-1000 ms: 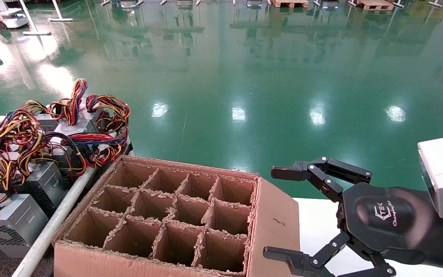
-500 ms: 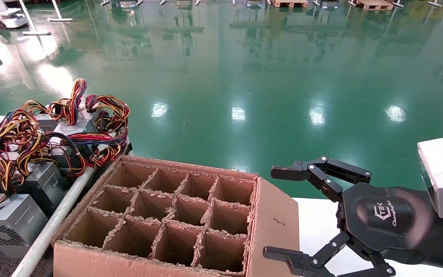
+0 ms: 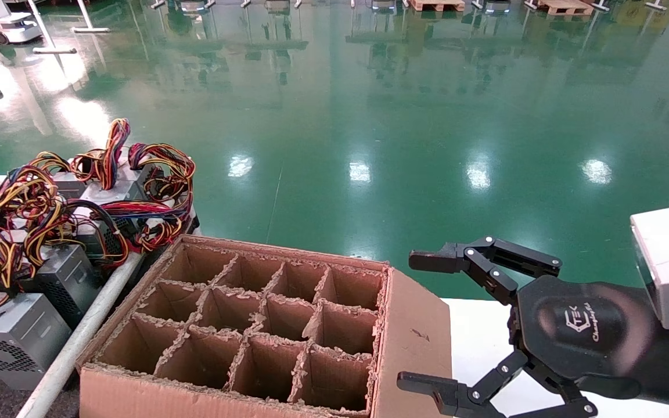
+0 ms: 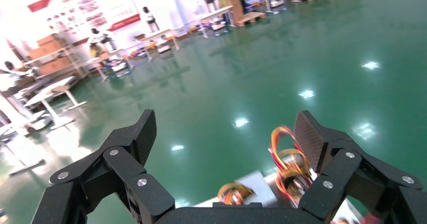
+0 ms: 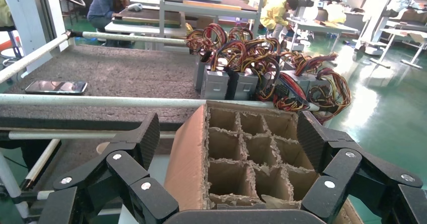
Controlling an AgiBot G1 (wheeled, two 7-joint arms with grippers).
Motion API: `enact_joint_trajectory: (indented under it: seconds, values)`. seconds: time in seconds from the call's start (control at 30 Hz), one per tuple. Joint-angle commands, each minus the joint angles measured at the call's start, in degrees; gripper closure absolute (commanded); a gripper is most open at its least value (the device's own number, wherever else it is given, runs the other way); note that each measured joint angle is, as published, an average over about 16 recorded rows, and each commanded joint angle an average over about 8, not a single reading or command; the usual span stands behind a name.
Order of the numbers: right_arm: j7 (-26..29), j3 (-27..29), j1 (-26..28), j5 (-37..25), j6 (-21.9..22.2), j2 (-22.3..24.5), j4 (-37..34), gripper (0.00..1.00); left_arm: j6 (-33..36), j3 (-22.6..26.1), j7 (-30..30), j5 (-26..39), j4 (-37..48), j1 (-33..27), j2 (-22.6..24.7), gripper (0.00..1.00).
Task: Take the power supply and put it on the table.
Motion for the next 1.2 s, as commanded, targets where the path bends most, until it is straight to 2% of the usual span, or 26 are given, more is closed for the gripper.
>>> enact_joint_trajectory:
  seconds: [0.03, 0.27, 0.5, 0.73, 1.2]
  values:
    - [0.0, 0.0, 0.0, 0.0, 0.0, 0.0, 0.0, 0.0, -3.08, -0.28, -0.64, -0.42, -0.94, 0.52, 2.33, 0.0]
    - [0.0, 0.0, 0.0, 0.0, 0.0, 0.0, 0.0, 0.0, -12.45, -2.24, -3.04, -3.36, -2.31, 1.71, 8.88, 0.0]
    - [0.0, 0.0, -0.01, 0.02, 0.02, 0.01, -0.01, 0.0, -15.11, -2.8, -4.06, -4.27, -3.18, 2.35, 11.54, 0.0]
    - [-0.01, -0.01, -0.01, 0.02, 0.02, 0.01, -0.02, 0.0, -13.47, -3.17, -5.2, -5.98, -7.01, 5.52, 10.91, 0.0]
    - [-0.01, -0.01, -0.01, 0.03, 0.02, 0.01, -0.02, 0.0, -5.94, -4.7, -10.78, -13.66, -24.61, 19.8, 8.73, 0.0]
